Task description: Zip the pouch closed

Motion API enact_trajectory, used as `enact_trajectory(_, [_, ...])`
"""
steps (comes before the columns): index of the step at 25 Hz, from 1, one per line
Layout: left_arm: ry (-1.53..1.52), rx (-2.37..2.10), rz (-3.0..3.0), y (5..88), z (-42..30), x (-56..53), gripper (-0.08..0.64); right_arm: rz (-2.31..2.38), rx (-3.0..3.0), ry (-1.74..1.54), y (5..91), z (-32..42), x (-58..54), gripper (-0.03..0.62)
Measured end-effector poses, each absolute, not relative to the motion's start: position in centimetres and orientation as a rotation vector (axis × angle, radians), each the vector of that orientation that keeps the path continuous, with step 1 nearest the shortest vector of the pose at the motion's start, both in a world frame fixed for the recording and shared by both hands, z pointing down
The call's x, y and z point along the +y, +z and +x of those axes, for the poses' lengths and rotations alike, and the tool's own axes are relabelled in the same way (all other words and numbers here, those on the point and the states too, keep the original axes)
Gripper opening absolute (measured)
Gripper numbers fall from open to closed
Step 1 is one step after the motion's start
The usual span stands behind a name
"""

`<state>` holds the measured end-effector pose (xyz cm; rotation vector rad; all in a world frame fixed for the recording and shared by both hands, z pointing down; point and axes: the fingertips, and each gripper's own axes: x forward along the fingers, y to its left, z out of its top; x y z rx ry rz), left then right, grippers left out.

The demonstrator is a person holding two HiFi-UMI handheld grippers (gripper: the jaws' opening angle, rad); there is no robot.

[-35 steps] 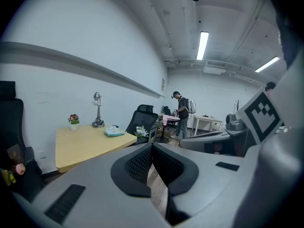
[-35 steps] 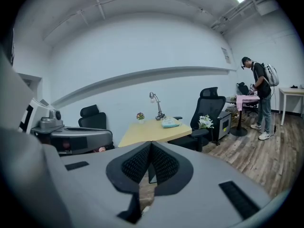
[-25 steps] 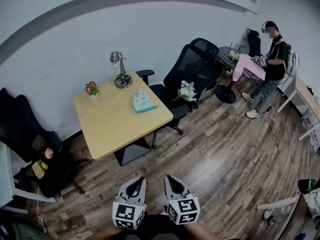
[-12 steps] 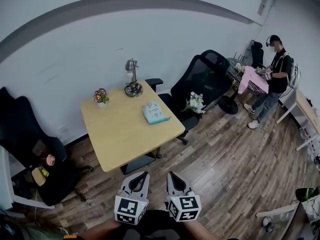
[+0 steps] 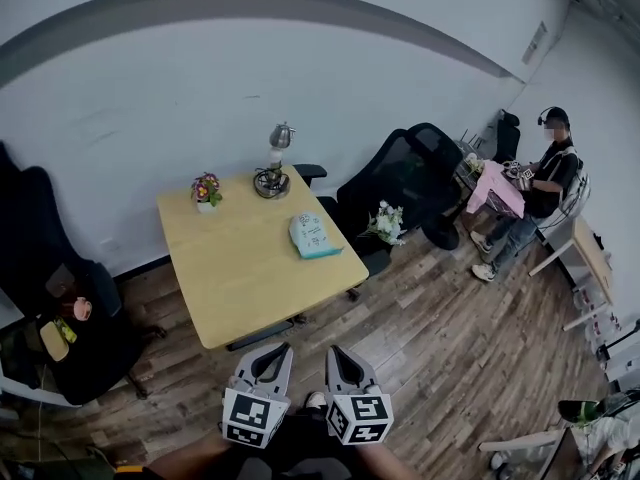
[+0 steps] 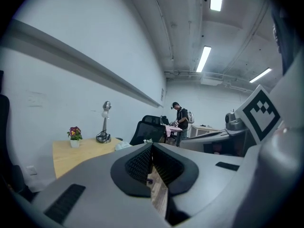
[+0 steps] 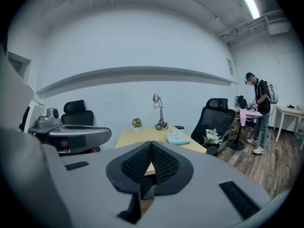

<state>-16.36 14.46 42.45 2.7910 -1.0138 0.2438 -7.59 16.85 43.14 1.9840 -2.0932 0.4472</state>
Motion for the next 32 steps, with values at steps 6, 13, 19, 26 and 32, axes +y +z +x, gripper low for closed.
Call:
enact_trajectory(6, [0.24,-1.056,2.739,43.1,-17.9,13.2,0.011,1.903,-2.121,0.436,43.5,-9.3,14.8,0.015])
enact_trajectory(13, [0.272,-1.144,2.725,43.5,-17.6,11.3,0.011,1.832,-2.185,0.458,44.7,-9.0,12.1,0.015])
enact_trajectory(19, [0.305,-1.205,2.712,43.7,-15.0,8.4,0.011,1.787,-2.232,0.456,45.2,-6.5,9.0,0.015])
enact_trajectory(26, [0.39,-1.185,2.708,44.2,-8.7,4.5,0.011,1.798,-2.229,0.482,45.5,0.1,4.4,0.015])
enact_trajectory(32, [0.461,-1.187,2.691,44.7,-3.5,1.0,0.011,1.78,-2.239,0.535,46.5,5.2,1.3,0.015])
